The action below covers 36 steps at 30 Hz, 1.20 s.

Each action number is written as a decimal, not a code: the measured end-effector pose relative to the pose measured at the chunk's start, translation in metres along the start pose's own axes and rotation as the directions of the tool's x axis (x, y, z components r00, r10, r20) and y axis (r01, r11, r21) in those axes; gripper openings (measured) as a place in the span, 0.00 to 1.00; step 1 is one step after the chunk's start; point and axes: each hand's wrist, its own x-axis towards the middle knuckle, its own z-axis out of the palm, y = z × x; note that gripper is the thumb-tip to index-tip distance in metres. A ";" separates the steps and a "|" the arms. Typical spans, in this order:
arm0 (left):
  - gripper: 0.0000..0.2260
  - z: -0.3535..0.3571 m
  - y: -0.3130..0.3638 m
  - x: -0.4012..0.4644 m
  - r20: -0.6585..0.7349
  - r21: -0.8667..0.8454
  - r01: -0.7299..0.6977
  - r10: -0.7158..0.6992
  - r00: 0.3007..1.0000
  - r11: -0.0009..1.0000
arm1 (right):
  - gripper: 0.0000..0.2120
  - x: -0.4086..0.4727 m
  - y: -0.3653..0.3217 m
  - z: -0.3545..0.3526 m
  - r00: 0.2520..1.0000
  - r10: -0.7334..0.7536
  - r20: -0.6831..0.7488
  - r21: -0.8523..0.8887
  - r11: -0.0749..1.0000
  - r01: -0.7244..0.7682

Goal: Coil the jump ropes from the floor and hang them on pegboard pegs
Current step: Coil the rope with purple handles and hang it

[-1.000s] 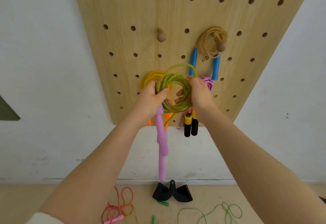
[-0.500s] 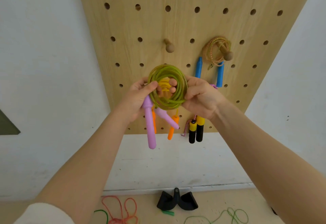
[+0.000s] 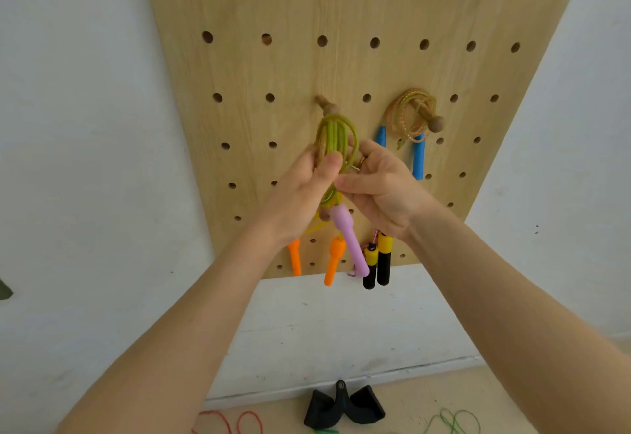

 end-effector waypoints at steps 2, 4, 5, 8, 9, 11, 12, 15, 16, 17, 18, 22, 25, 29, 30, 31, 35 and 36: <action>0.35 -0.001 0.001 0.001 0.042 -0.095 0.045 -0.041 0.998 0.994 | 0.26 -0.003 -0.003 0.005 0.999 -0.023 -0.030 -0.144 0.989 0.018; 0.34 -0.003 0.002 0.005 0.009 -0.187 0.106 -0.106 0.994 0.977 | 0.27 -0.006 -0.005 0.015 0.992 -0.080 -0.099 -0.573 0.820 0.009; 0.30 -0.004 0.003 0.008 -0.018 -0.232 0.127 -0.135 0.991 0.964 | 0.27 -0.007 -0.003 0.018 0.984 -0.149 -0.102 -0.802 0.597 0.007; 0.23 -0.005 0.002 0.018 -0.109 -0.262 0.156 -0.190 0.976 0.952 | 0.23 -0.007 0.008 0.024 0.957 -0.289 -0.018 -0.984 0.175 0.034; 0.23 -0.007 0.000 0.021 -0.116 -0.244 0.158 -0.191 0.975 0.957 | 0.22 -0.008 0.008 0.024 0.958 -0.288 -0.011 -0.986 0.163 0.038; 0.16 -0.011 -0.004 0.025 -0.084 -0.281 0.144 -0.174 0.981 0.949 | 0.21 -0.007 -0.002 0.021 0.975 -0.221 0.025 -0.976 0.206 0.072; 0.12 -0.014 -0.007 0.027 -0.054 -0.325 0.144 -0.171 0.984 0.935 | 0.19 -0.008 -0.009 0.018 0.985 -0.168 0.042 -0.951 0.296 0.091; 0.05 -0.019 -0.008 0.031 0.001 -0.318 0.119 -0.125 0.992 0.941 | 0.09 -0.005 -0.037 0.004 0.984 -0.178 -0.006 -0.821 0.563 0.097; 0.06 -0.019 -0.008 0.034 0.005 -0.284 0.101 -0.104 0.995 0.953 | 0.07 -0.002 -0.045 -0.004 0.962 -0.271 -0.041 -0.837 0.535 0.115; 0.07 -0.019 -0.007 0.037 0.016 -0.260 0.090 -0.089 0.996 0.961 | 0.09 0.002 -0.052 -0.012 0.927 -0.369 -0.065 -0.884 0.452 0.118; 0.08 -0.019 -0.006 0.040 0.035 -0.235 0.081 -0.075 0.997 0.969 | 0.14 0.006 -0.056 -0.019 0.906 -0.418 -0.063 -0.927 0.361 0.103; 0.08 -0.020 0.007 0.051 0.127 -0.095 0.019 -0.006 0.992 0.995 | 0.25 0.018 -0.047 -0.022 0.994 -0.110 0.026 -0.942 0.330 0.061; 0.05 -0.027 0.013 0.064 0.065 0.071 -0.089 0.084 0.994 0.994 | 0.14 0.031 -0.046 -0.024 0.986 -0.158 0.063 -0.876 0.464 0.130; 0.16 -0.041 0.013 0.080 0.034 0.078 -0.115 0.113 0.993 0.990 | 0.09 0.054 -0.049 -0.037 0.964 -0.263 -0.021 -0.798 0.585 0.143; 0.17 -0.044 0.013 0.083 0.047 0.095 -0.131 0.127 0.991 0.987 | 0.09 0.060 -0.048 -0.038 0.957 -0.287 -0.030 -0.791 0.592 0.152; 0.17 -0.047 0.014 0.087 0.049 0.126 -0.148 0.143 0.989 0.981 | 0.10 0.068 -0.048 -0.040 0.950 -0.309 -0.036 -0.795 0.585 0.160; 0.10 -0.054 0.005 0.112 -0.063 0.278 -0.177 0.202 0.977 0.944 | 0.12 0.101 -0.052 -0.047 0.903 -0.424 -0.063 -0.851 0.496 0.174; 0.09 -0.054 0.001 0.119 -0.104 0.330 -0.172 0.216 0.971 0.928 | 0.12 0.109 -0.052 -0.048 0.894 -0.445 -0.052 -0.877 0.448 0.172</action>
